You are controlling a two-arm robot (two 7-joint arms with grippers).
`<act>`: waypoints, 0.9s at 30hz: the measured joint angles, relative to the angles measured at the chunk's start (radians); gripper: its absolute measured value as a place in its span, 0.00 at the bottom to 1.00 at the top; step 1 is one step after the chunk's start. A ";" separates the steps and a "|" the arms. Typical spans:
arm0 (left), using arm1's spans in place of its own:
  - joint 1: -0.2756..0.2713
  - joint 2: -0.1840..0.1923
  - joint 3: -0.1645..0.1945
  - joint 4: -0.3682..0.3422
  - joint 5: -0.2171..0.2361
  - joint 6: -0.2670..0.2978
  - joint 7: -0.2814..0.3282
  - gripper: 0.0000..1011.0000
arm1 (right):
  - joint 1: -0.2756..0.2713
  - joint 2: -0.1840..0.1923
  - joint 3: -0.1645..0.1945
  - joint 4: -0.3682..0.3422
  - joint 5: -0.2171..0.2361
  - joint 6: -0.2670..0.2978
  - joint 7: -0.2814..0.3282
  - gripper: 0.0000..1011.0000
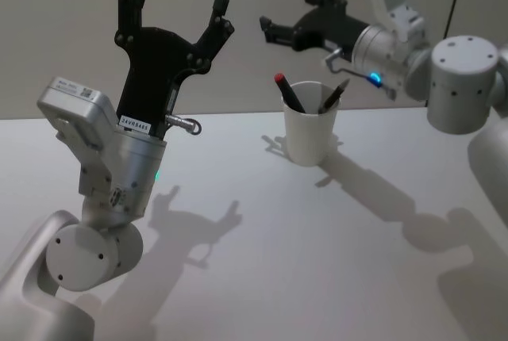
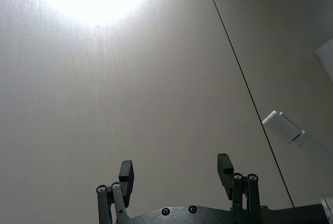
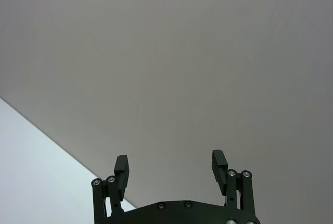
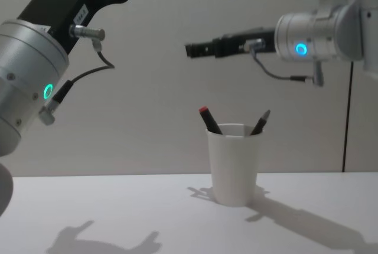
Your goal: Place the pen into the pen holder.
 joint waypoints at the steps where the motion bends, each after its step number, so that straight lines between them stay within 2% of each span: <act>1: 0.000 0.000 0.000 0.000 0.000 0.000 0.000 0.99 | -0.005 0.004 0.003 -0.017 0.005 -0.001 -0.008 0.99; 15: 0.000 0.000 0.000 0.000 0.000 0.000 0.000 0.99 | -0.060 0.045 0.025 -0.182 0.008 0.037 -0.100 0.99; 27: 0.000 0.000 0.000 0.000 0.000 0.000 0.000 0.99 | -0.082 0.061 0.032 -0.241 0.002 0.057 -0.134 0.99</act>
